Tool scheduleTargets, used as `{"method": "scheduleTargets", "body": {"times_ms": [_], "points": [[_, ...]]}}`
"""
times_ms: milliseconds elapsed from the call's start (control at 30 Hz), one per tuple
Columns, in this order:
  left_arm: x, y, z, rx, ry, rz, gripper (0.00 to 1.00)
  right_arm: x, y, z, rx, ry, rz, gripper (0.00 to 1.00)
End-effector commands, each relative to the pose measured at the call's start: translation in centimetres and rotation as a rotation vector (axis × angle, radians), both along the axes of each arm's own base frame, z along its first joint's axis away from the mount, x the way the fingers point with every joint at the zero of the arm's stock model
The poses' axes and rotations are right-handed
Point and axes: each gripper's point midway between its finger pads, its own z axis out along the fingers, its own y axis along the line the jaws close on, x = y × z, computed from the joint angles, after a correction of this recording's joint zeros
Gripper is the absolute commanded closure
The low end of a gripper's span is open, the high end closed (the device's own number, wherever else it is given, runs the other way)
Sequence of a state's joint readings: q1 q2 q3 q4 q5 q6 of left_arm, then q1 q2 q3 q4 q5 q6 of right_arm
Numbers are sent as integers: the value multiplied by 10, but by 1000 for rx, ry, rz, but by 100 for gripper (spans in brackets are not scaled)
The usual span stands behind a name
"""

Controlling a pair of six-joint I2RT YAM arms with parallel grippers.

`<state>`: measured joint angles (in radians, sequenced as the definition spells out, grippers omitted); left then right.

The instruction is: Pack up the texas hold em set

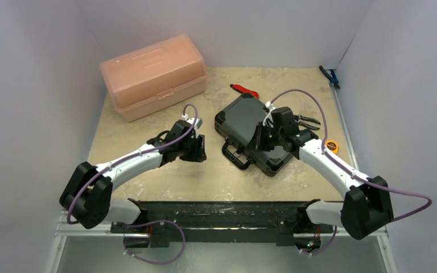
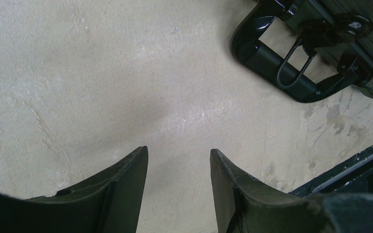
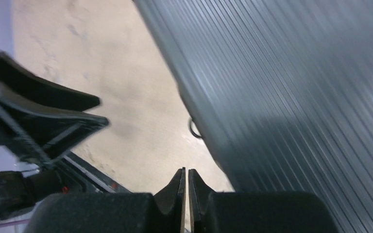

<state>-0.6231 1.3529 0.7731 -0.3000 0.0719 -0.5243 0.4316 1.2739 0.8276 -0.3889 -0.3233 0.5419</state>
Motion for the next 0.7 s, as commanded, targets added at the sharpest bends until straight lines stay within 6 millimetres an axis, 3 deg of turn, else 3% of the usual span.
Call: {"method": "scheduleTargets", "body": {"times_ms": [0,133,267,667], "points": [[14,-17,19,-60,-49,-5,51,32,8,73,48,-209,7,92],[13,-21,21,-61,-51,-16,51,39,10,74,36,-198,8,92],[12,-23,22,-64,-53,-18,52,47,2,62,-9,-178,-58,91],[11,-48,13,-100,-22,-55,55,40,-27,-20,-198,-37,-136,93]]}}
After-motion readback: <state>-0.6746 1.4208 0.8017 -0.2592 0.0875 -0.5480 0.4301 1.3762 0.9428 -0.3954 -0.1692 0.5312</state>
